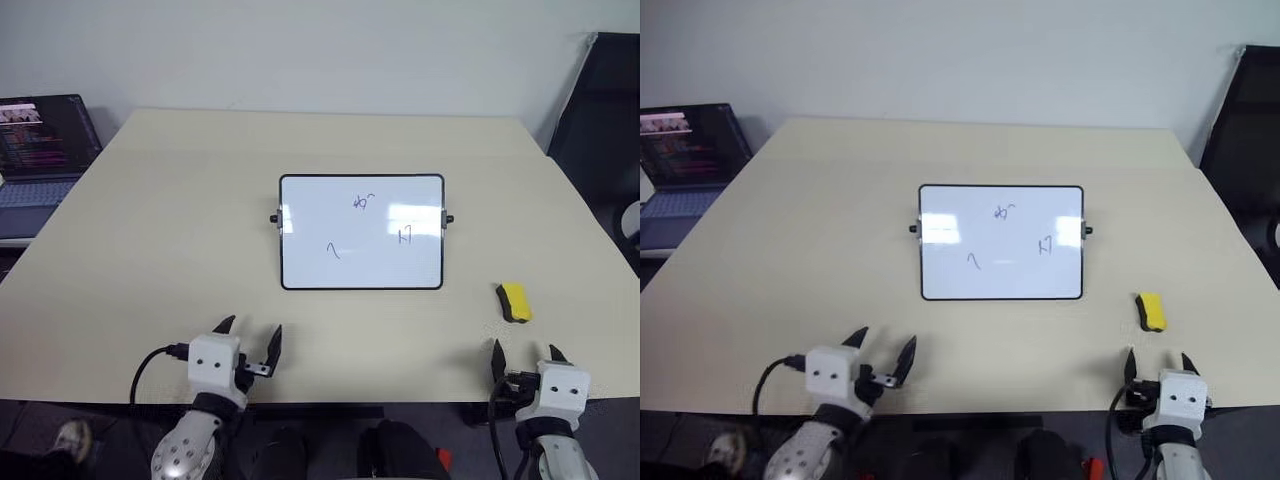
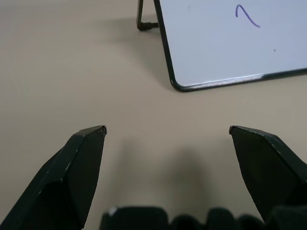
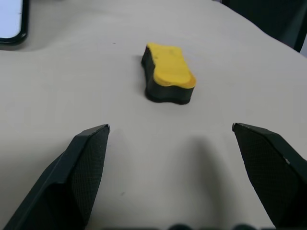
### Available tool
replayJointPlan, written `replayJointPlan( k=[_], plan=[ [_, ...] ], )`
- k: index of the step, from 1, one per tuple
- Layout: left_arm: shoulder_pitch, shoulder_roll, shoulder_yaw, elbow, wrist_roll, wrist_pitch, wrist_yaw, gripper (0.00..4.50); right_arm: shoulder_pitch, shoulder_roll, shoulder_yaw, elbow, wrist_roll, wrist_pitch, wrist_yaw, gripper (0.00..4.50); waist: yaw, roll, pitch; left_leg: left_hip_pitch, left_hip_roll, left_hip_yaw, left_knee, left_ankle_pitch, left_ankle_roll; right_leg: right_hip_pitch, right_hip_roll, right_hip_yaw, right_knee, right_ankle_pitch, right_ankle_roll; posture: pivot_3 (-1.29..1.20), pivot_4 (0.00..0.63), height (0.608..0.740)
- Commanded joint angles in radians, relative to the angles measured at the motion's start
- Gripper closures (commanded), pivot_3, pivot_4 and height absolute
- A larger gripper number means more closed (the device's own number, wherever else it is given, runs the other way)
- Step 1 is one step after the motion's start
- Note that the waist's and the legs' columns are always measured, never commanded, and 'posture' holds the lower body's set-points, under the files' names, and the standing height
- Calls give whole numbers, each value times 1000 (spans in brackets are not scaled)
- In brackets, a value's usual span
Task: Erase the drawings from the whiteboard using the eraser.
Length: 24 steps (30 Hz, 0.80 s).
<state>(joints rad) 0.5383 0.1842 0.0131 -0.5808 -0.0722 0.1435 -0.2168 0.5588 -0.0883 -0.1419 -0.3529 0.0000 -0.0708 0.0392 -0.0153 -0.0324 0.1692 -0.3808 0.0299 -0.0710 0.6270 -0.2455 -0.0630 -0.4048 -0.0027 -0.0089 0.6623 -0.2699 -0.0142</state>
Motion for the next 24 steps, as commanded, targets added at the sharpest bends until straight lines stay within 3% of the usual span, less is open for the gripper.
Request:
replayJointPlan(
  k=[1, 12, 24],
  plan=[
    [-19, 10, 18, -52, -7, -7, -1, 0, -3, 12, 57, -53, -35, 90, -2, 27, -1, 1, 1, 0, 0, 0, 0, 0, 0, 0, 0, 0, 0, 0, 0, 0, 150, 740],
    [-73, -1, -3, -35, 3, 17, 18, 0, -36, 23, 58, -167, -59, 219, -26, 27, -11, 2, 2, 0, 0, -1, 1, 0, -1, -1, -1, 0, -1, 0, 0, 0, 150, 740],
    [-157, -16, -10, 40, 4, -5, 25, 0, -69, -2, -31, -139, -25, 209, -10, 27, -11, 6, 4, 0, -3, -1, 1, 0, -1, -1, 1, 0, 0, 0, 1, 0, 150, 740]
  ],
)
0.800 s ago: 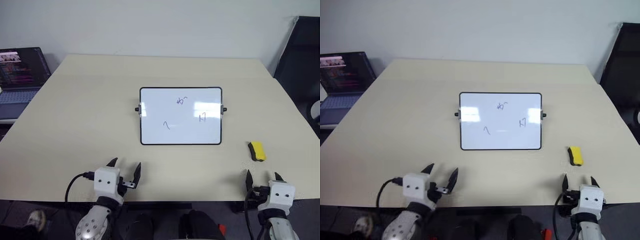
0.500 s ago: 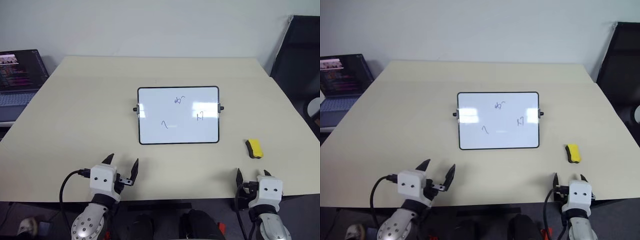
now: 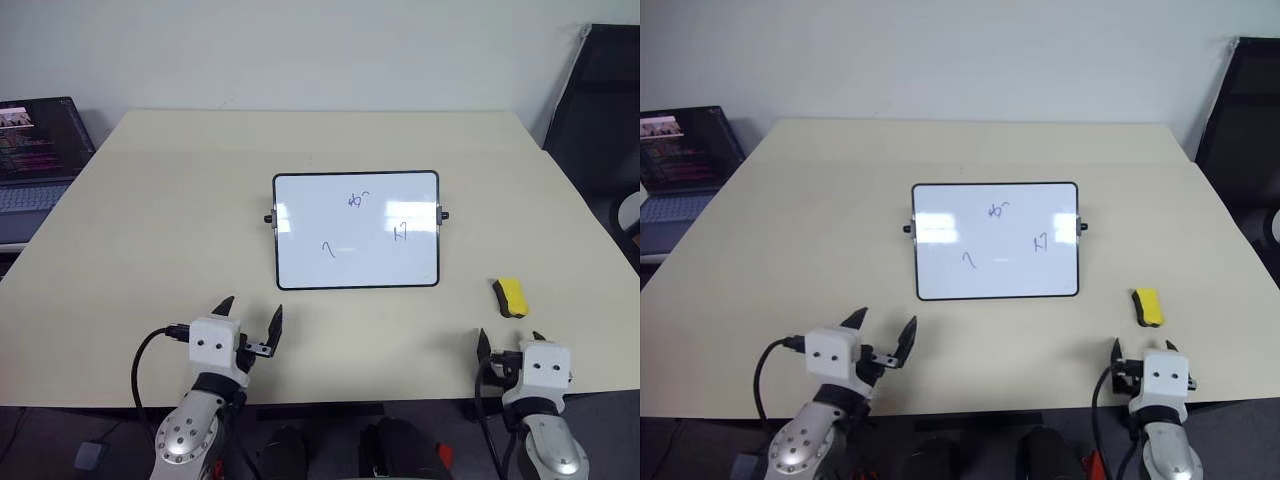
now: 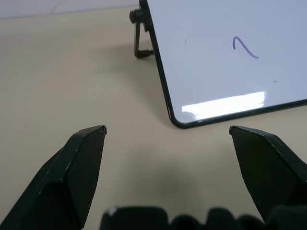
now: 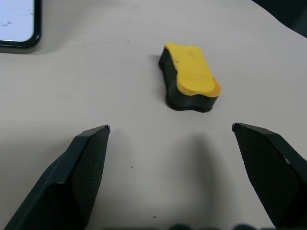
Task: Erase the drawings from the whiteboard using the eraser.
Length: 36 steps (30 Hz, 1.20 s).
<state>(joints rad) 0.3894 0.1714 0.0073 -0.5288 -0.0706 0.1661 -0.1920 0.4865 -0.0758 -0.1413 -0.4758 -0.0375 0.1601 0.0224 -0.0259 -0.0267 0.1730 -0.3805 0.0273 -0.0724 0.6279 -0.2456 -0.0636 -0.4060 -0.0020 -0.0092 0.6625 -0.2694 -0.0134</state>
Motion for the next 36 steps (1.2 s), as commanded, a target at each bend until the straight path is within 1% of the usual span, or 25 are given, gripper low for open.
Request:
replayJointPlan(
  k=[1, 6, 8, 12, 15, 17, 19, 24, 27, 29, 33, 36],
  plan=[
    [-14, -6, -8, -4, 3, -30, 2, 0, 0, -17, -37, -8, 18, -25, 10, 27, 0, 0, 0, 0, 0, 0, 0, 0, 0, 0, 0, 0, 0, 0, 0, 0, 150, 740],
    [-53, -14, -19, 32, 5, -43, 5, 0, -12, -21, -56, 22, 26, -47, 11, 27, 0, 0, 0, 0, 0, 0, 0, 0, 0, 0, 0, 0, 0, 0, 0, 0, 150, 740],
    [-79, -3, -5, 56, 1, -53, -6, 0, -23, -22, -69, 42, 35, -60, 11, 27, 0, 0, 0, 0, 0, 0, 0, 0, 0, 1, 0, 0, 0, 0, 0, 0, 150, 740],
    [-174, 12, 49, 116, -67, -63, -43, 0, -69, -34, -108, 45, 75, -46, 24, 27, 1, 0, 0, 0, -1, 1, 1, 0, 0, 1, 2, 0, 1, 0, 0, 0, 150, 740],
    [-282, 24, 52, 152, -178, -43, -146, 0, -141, -83, -146, -9, 121, 67, 45, 27, 1, 0, 0, 0, -1, 1, 1, 0, 0, 1, 3, 1, 1, 1, 1, 0, 150, 740],
    [-386, 57, 35, 182, -245, -10, -244, 0, -196, -127, -162, -41, 154, 164, 64, 27, 2, 0, 0, 0, -2, 1, 2, 0, 0, 1, 5, 1, 2, 3, 5, 0, 150, 740],
    [-447, 83, 21, 200, -283, 11, -305, 0, -231, -152, -174, -62, 179, 232, 71, 27, 2, 0, 0, 0, -2, 1, 3, 1, 1, 2, 9, 2, 2, 5, 7, 0, 150, 740],
    [-575, 177, -80, 237, -375, 85, -562, 0, -362, -178, -191, -129, 260, 476, 56, 27, -2, 1, 0, -1, -1, 1, 1, 1, 1, 1, 11, 4, 2, 7, 8, 0, 150, 740],
    [-626, 213, -138, 282, -369, 85, -668, 0, -427, -177, -202, -136, 285, 591, 36, 27, -3, 1, 0, 0, 0, 1, 1, 1, 1, 1, 12, 4, 3, 7, 8, 0, 150, 740],
    [-649, 224, -169, 305, -353, 75, -712, 0, -460, -167, -221, -135, 300, 649, 17, 27, -2, 2, 0, 0, 0, 1, 1, 1, 1, 1, 13, 4, 3, 7, 7, 0, 150, 740],
    [-708, 223, -249, 384, -327, 40, -828, 0, -528, -161, -245, -105, 320, 747, -12, 27, -2, 2, 0, 0, 0, 1, 1, 1, 1, 1, 13, 4, 3, 7, 7, 0, 150, 740],
    [-727, 220, -298, 446, -282, -7, -880, 0, -543, -161, -253, -88, 322, 778, -13, 27, -2, 2, 0, 0, 0, 1, 1, 1, 1, 1, 13, 5, 3, 7, 7, 0, 150, 740]
  ],
)
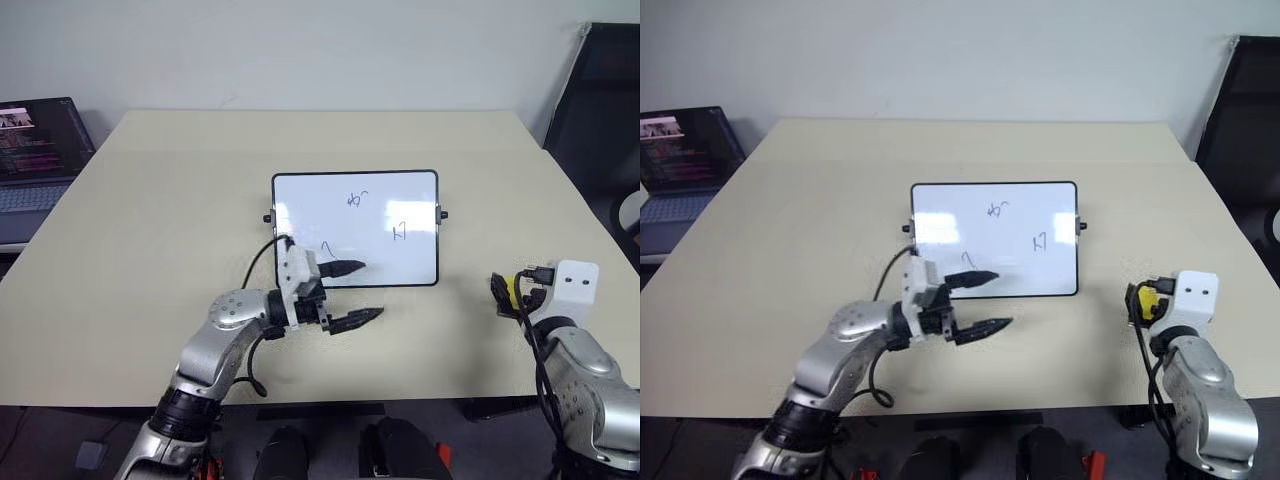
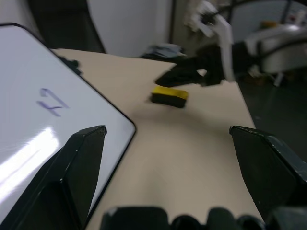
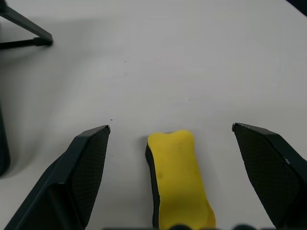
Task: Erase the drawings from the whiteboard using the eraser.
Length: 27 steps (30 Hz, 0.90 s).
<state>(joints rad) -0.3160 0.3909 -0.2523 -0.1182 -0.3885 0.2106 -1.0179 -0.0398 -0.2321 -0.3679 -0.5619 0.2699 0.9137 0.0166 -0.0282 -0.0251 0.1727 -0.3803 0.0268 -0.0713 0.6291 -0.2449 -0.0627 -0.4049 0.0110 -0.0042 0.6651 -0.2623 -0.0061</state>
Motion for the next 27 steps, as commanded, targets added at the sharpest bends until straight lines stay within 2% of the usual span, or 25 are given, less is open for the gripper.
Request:
replayJointPlan(
  k=[1, 8, 25, 27],
  plan=[
    [-26, 0, -53, 49, 48, -63, -68, 0, -18, -5, -28, 1, 15, 28, -5, 27, 0, 0, 0, 0, 0, 0, 0, 0, 0, 0, 0, 0, 0, 0, 0, 0, 150, 740],
    [-75, -46, -78, 124, 88, -102, -93, 0, -19, -1, -39, 64, 15, 14, 3, 27, 0, 0, 0, 0, 0, 0, 0, 0, 0, -1, 1, 1, 1, 0, 0, 0, 150, 740],
    [-65, -25, -67, 110, 130, -112, -71, 0, -50, -20, -34, 163, 18, -46, 18, 27, -3, 1, 0, 1, 0, 7, 0, 0, 0, -1, 4, 14, 1, 1, 1, 0, 150, 740],
    [-63, -22, -67, 109, 132, -111, -67, 0, -52, -20, -36, 171, 19, -51, 20, 394, -3, 1, 0, 1, 0, 8, 0, 0, 0, -1, 4, 15, 1, 1, 2, 0, 150, 740]
  ],
)
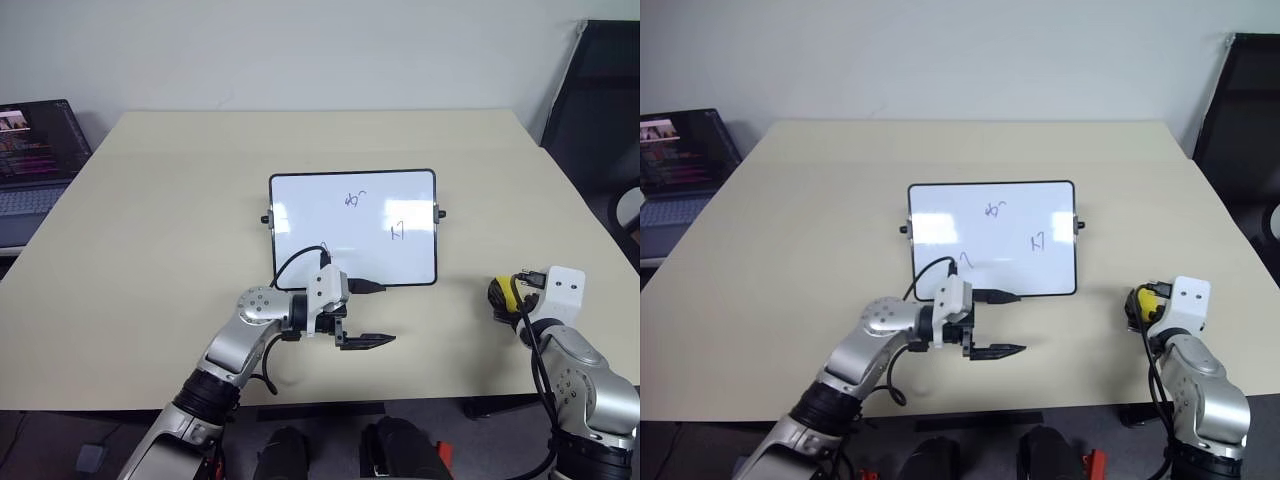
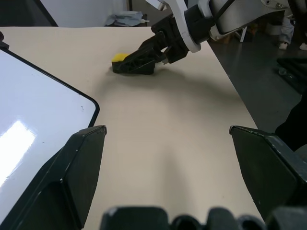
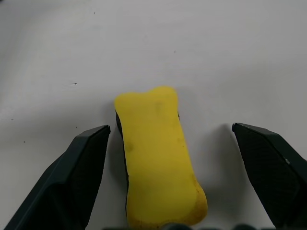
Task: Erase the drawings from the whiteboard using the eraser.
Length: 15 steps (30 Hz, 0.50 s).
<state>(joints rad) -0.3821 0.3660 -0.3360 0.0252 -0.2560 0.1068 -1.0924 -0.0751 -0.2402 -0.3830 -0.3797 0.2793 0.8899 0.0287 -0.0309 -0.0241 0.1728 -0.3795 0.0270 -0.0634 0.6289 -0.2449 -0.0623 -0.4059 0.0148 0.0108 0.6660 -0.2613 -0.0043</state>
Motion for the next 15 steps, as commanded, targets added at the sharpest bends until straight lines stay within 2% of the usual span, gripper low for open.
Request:
replayJointPlan(
  k=[1, 7, 9, 15],
  plan=[
    [3, 4, 17, -35, -1, -7, 9, 0, -17, -11, -22, -9, 11, -31, 9, 599, 0, 0, 0, 0, 0, 0, 0, 0, 0, 0, 0, 0, 0, 0, 0, 0, 150, 740],
    [-4, 8, 22, -25, 3, -15, 19, 0, -11, -16, -15, -2, 12, -48, 20, 2791, 0, 0, 0, 0, 0, 2, 0, 0, 0, 0, 1, 3, 0, 0, 1, 0, 150, 740],
    [-6, 11, 23, -21, 7, -17, 19, 0, -8, -17, -15, 4, 11, -55, 23, 3383, 0, 0, 0, 0, 0, 2, 0, 0, 0, 0, 1, 3, 0, 1, 1, 0, 150, 740],
    [-10, 14, 29, -20, 12, -13, 18, 0, -8, -16, -13, 9, 11, -63, 22, 3403, 0, 0, 0, 0, 0, 2, 0, 0, 0, 0, 1, 4, 0, 1, 1, 0, 150, 740]
  ],
)
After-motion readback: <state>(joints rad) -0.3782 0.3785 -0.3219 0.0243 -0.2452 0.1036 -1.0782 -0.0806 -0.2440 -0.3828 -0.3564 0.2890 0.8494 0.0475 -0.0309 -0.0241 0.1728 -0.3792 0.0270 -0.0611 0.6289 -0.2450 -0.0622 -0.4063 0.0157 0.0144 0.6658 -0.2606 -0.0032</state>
